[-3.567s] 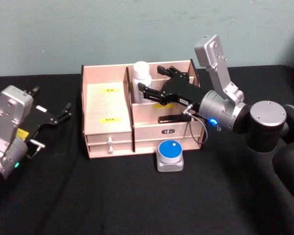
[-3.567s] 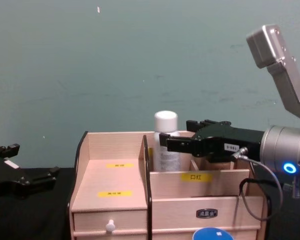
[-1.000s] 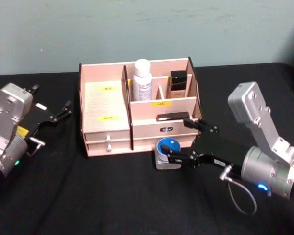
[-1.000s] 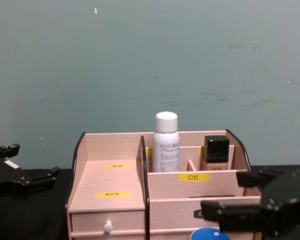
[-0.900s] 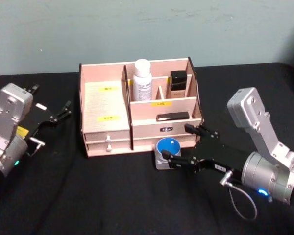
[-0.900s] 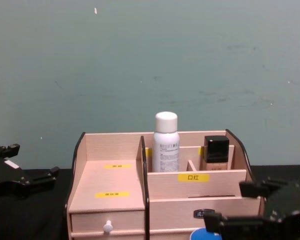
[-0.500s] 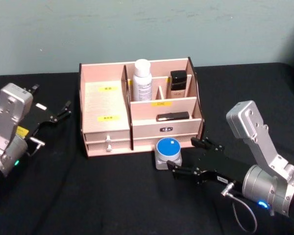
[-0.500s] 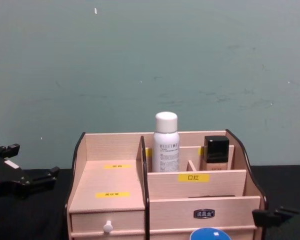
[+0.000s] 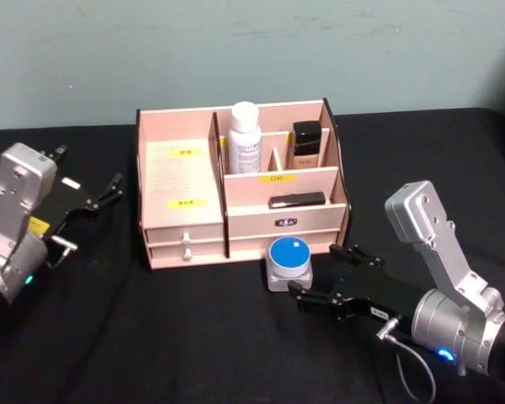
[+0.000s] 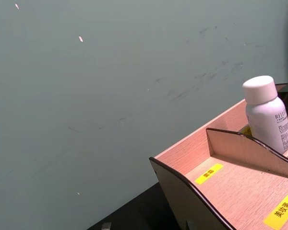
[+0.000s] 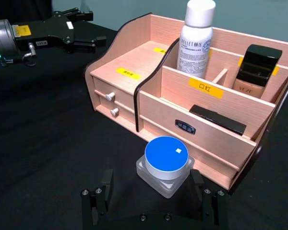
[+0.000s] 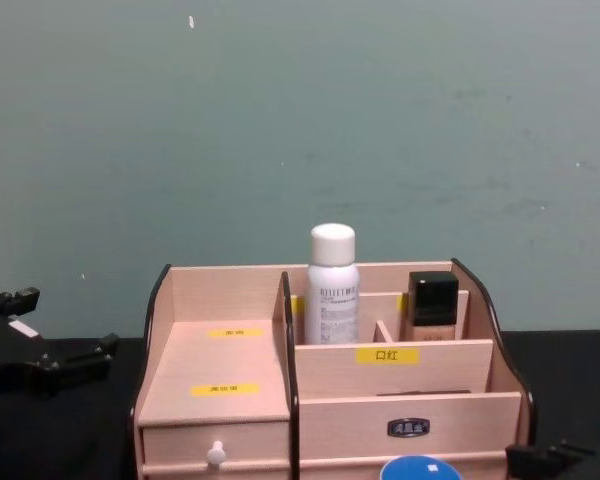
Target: Pick up the facial cleanser and watermelon frost from the table and place them into the tiered storage box.
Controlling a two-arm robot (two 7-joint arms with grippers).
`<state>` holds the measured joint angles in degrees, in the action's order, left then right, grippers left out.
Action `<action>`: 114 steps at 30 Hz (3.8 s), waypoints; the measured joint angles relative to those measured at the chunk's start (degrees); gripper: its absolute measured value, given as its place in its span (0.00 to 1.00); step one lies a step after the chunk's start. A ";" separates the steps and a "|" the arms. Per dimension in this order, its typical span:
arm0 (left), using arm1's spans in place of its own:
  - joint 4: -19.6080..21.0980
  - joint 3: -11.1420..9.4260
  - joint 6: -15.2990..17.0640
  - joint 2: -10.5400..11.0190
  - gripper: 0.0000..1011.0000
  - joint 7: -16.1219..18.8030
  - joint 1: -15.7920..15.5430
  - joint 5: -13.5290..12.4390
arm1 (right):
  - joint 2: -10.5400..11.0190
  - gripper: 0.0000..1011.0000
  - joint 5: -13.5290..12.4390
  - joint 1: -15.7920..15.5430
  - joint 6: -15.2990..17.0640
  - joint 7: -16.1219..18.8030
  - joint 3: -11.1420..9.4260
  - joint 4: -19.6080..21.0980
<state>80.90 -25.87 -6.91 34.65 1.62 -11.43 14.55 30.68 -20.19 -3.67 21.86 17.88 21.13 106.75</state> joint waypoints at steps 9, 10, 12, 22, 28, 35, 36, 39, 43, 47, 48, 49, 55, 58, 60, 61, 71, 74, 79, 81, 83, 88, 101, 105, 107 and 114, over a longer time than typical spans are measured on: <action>0.00 0.00 0.00 0.00 1.00 0.00 0.00 0.00 | -1.29 0.99 0.76 1.20 -0.01 0.35 0.47 -2.02; 0.00 0.00 0.00 0.00 1.00 0.00 0.00 0.00 | -1.61 0.99 0.90 1.57 -0.01 0.42 0.64 -2.50; 0.00 0.00 0.00 0.00 1.00 0.00 0.00 0.00 | -1.95 0.99 1.06 1.98 -0.01 0.50 0.83 -3.01; 0.00 0.00 0.00 0.00 1.00 0.00 0.00 0.00 | -4.00 0.99 2.06 4.66 -0.28 1.29 2.24 -6.95; 0.00 0.00 0.00 0.00 1.00 0.00 0.00 0.00 | -4.73 0.99 2.81 5.72 -0.23 1.39 2.76 -8.33; 0.00 0.00 0.00 0.00 1.00 0.00 0.00 0.00 | -5.47 0.99 3.77 6.75 -0.01 1.36 3.06 -9.50; 0.00 0.00 0.00 0.00 1.00 0.00 0.00 0.00 | -5.63 0.99 3.96 6.93 0.01 1.35 3.08 -9.76; 0.00 0.00 0.00 0.00 1.00 0.00 0.00 0.00 | -5.95 0.99 4.36 7.34 0.01 1.35 3.11 -10.31; 0.00 0.00 0.00 0.00 1.00 0.00 0.00 0.00 | -6.32 0.99 4.86 7.79 0.00 1.36 3.12 -10.93; 0.00 0.00 0.00 0.00 1.00 0.00 0.00 0.00 | -6.81 0.99 5.41 8.37 -0.11 1.49 3.19 -11.72; 0.00 0.00 0.00 0.00 1.00 0.00 0.00 0.00 | -6.87 0.99 5.50 8.45 -0.14 1.52 3.20 -11.83; 0.00 0.00 0.00 0.00 1.00 0.00 0.00 0.00 | -6.96 0.99 5.59 8.53 -0.17 1.55 3.21 -11.96; 0.00 0.00 0.00 0.00 1.00 0.00 0.00 0.00 | -7.56 0.99 6.22 9.11 -0.55 1.70 3.27 -12.96; 0.00 0.00 0.00 0.00 1.00 0.00 0.00 0.00 | -7.84 0.99 6.53 9.42 -0.72 1.79 3.32 -13.39; 0.00 0.00 0.00 0.00 1.00 0.00 0.00 0.00 | -7.98 0.99 6.73 9.56 -0.86 1.84 3.36 -13.62; 0.00 0.00 0.00 0.00 1.00 0.00 0.00 0.00 | -8.11 0.99 6.88 9.67 -0.93 1.88 3.40 -13.80; 0.00 0.00 0.00 0.00 1.00 0.00 0.00 0.00 | -8.81 0.99 7.68 10.40 -1.35 2.43 3.68 -14.95; 0.00 0.00 0.00 0.00 1.00 0.00 0.00 0.00 | -8.92 0.99 7.91 10.59 -1.32 2.51 3.79 -15.21; 0.00 0.00 0.00 0.00 1.00 0.00 0.00 0.00 | -8.88 0.99 7.89 10.54 -1.31 2.51 3.79 -15.20; 0.00 0.00 0.00 0.00 1.00 0.00 0.00 0.00 | -8.88 0.99 7.89 10.52 -1.31 2.51 3.79 -15.19; 0.00 0.00 0.00 0.00 1.00 0.00 0.00 0.00 | -8.87 0.99 7.89 10.51 -1.31 2.51 3.79 -15.15; 0.00 0.00 0.00 0.00 1.00 0.00 0.00 0.00 | -8.84 0.99 7.84 10.49 -1.28 2.50 3.77 -15.08; 0.00 0.00 0.00 0.00 1.00 0.00 0.00 0.00 | -8.79 0.76 7.77 10.43 -1.28 2.43 3.69 -15.01; 0.00 0.00 0.00 0.00 1.00 0.00 0.00 0.00 | -8.79 0.71 7.74 10.42 -1.28 2.41 3.69 -14.99; 0.00 0.00 0.00 0.00 1.00 0.00 0.00 0.00 | -8.79 0.71 7.74 10.42 -1.28 2.41 3.69 -14.97; 0.00 0.00 0.00 0.00 1.00 0.00 0.00 0.00 | -8.79 0.71 7.71 10.42 -1.27 2.40 3.70 -14.96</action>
<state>80.90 -25.86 -6.91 34.64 1.62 -11.43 14.55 21.89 -12.48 6.74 20.58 20.28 24.83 91.80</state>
